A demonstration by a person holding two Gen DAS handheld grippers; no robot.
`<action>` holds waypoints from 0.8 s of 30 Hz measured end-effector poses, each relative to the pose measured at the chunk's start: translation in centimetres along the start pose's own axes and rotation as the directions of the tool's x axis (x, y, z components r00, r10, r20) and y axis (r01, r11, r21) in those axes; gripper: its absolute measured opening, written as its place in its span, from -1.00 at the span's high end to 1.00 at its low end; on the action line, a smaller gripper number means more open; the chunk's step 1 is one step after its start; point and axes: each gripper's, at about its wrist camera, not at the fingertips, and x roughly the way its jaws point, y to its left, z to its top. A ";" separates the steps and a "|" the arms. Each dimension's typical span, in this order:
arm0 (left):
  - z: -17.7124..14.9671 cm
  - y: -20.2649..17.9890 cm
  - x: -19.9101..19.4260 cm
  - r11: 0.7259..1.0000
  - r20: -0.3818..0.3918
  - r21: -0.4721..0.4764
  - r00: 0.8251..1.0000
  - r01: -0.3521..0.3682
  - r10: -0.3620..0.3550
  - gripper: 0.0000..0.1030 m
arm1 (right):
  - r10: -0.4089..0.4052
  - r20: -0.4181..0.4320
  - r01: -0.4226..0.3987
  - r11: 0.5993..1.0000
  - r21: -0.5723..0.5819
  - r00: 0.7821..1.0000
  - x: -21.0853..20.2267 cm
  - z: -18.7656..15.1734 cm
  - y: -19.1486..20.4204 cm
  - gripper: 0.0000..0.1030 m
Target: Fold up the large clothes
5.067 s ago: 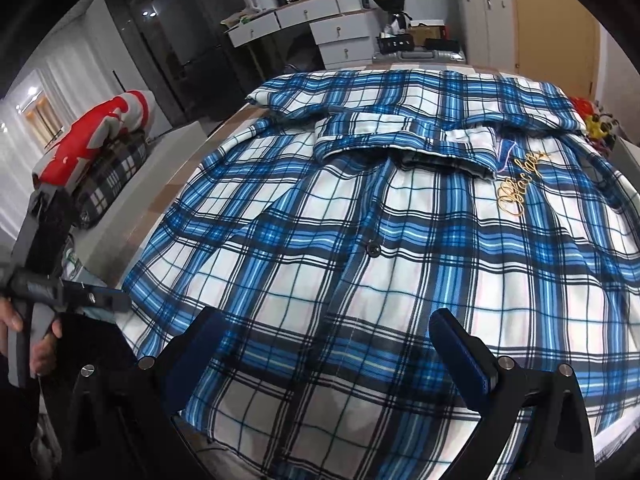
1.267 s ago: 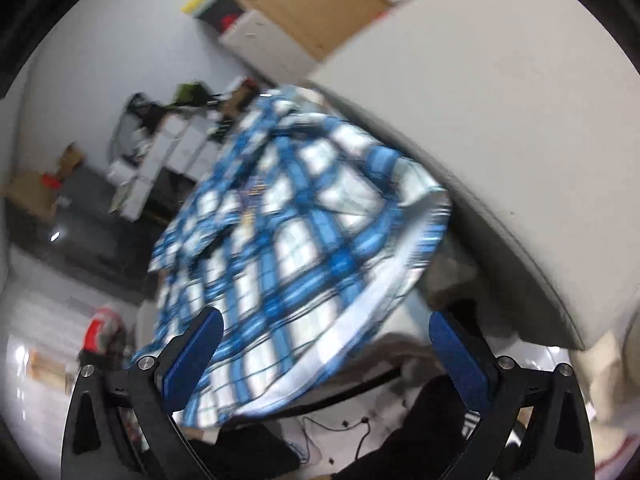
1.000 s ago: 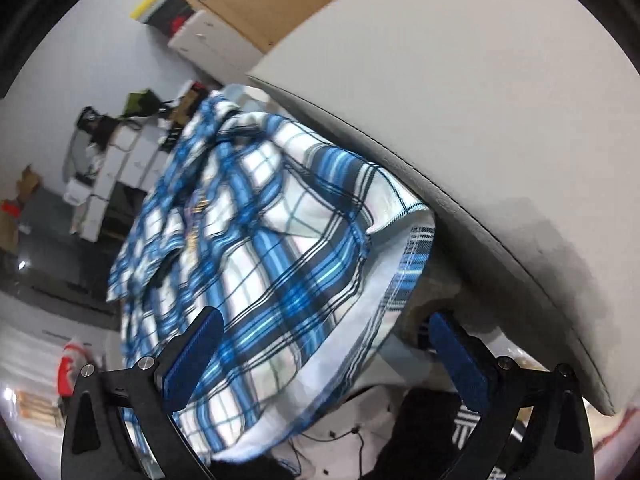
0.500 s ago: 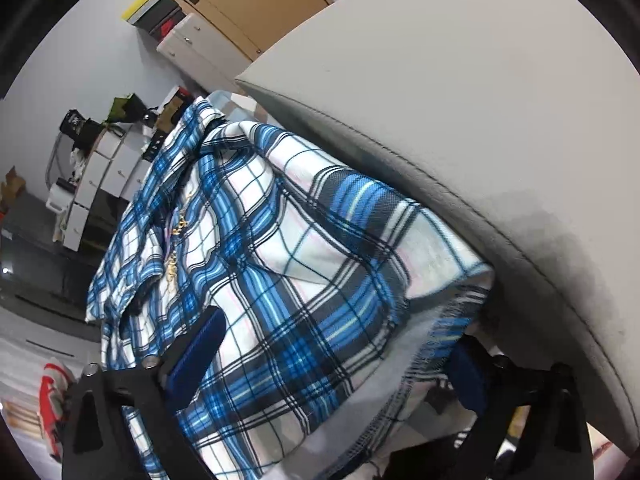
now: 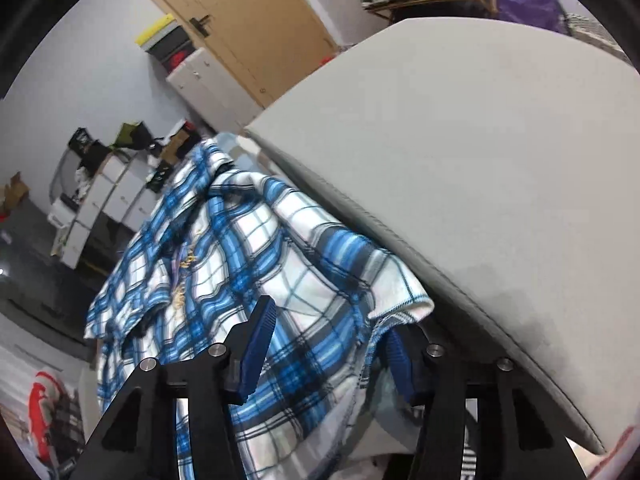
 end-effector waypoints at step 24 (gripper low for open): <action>-2.3 0.0 -0.9 0.998 0.009 -0.008 0.998 -0.063 0.063 1.00 | 0.092 0.193 -0.018 0.934 -0.356 0.977 -4.4 -0.2 5.3 0.96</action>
